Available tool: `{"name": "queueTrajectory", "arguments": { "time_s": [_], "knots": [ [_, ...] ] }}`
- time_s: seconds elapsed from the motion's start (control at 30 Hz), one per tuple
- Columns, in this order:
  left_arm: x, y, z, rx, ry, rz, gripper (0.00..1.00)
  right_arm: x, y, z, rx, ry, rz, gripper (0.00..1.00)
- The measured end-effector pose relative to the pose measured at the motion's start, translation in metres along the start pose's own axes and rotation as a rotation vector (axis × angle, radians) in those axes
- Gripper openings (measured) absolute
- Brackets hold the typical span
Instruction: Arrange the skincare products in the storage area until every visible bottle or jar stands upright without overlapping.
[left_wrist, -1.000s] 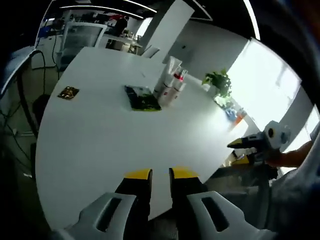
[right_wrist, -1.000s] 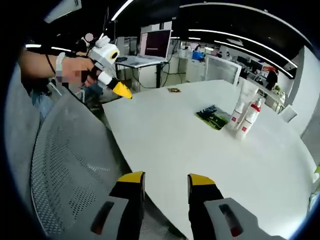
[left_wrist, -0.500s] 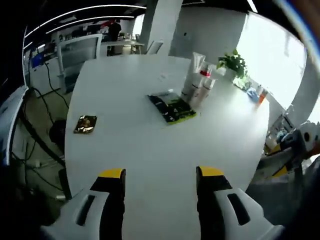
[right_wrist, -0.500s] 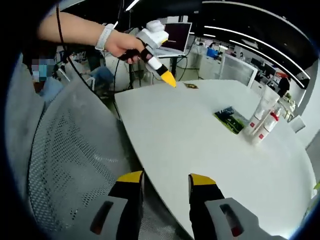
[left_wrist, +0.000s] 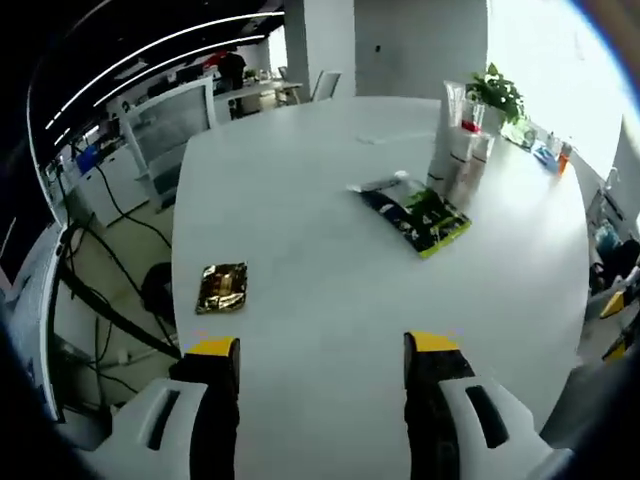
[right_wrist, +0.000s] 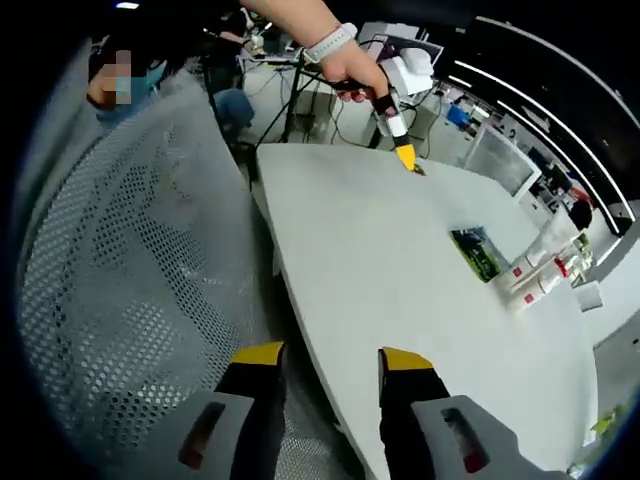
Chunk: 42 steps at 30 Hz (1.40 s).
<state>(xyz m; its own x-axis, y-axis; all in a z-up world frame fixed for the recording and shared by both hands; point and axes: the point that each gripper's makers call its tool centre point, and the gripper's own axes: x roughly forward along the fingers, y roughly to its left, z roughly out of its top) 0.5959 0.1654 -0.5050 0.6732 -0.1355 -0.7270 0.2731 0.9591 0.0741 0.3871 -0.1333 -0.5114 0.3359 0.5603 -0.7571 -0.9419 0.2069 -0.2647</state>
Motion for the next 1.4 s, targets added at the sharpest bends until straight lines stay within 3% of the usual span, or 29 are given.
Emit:
{"name": "queueTrajectory", "arguments": {
  "time_s": [0.4,0.6,0.63,0.93,1.07,1.23,1.4],
  "knots": [
    [0.049,0.072,0.004,0.017,0.073,0.044,0.62,0.001,0.005,-0.001,-0.001,0.005,0.012,0.36],
    [0.066,0.087,0.000,0.033,0.104,0.043,0.64,0.001,0.012,-0.003,-0.022,0.010,0.038,0.37],
    [0.077,0.095,0.002,0.040,0.107,0.038,0.64,0.002,0.013,-0.003,-0.023,0.011,0.042,0.37],
    [0.100,0.096,0.013,0.081,0.102,0.025,0.66,0.002,0.017,-0.004,-0.025,0.022,0.061,0.38],
    [0.100,0.091,0.014,0.043,0.088,0.021,0.65,0.003,0.016,-0.006,-0.027,0.033,0.063,0.37],
    [0.103,0.084,0.008,-0.025,0.101,-0.010,0.63,0.003,0.016,-0.007,-0.030,0.035,0.062,0.37],
    [0.100,0.080,0.006,-0.043,0.120,-0.040,0.66,0.003,0.016,-0.008,-0.034,0.037,0.061,0.36]
  ]
}}
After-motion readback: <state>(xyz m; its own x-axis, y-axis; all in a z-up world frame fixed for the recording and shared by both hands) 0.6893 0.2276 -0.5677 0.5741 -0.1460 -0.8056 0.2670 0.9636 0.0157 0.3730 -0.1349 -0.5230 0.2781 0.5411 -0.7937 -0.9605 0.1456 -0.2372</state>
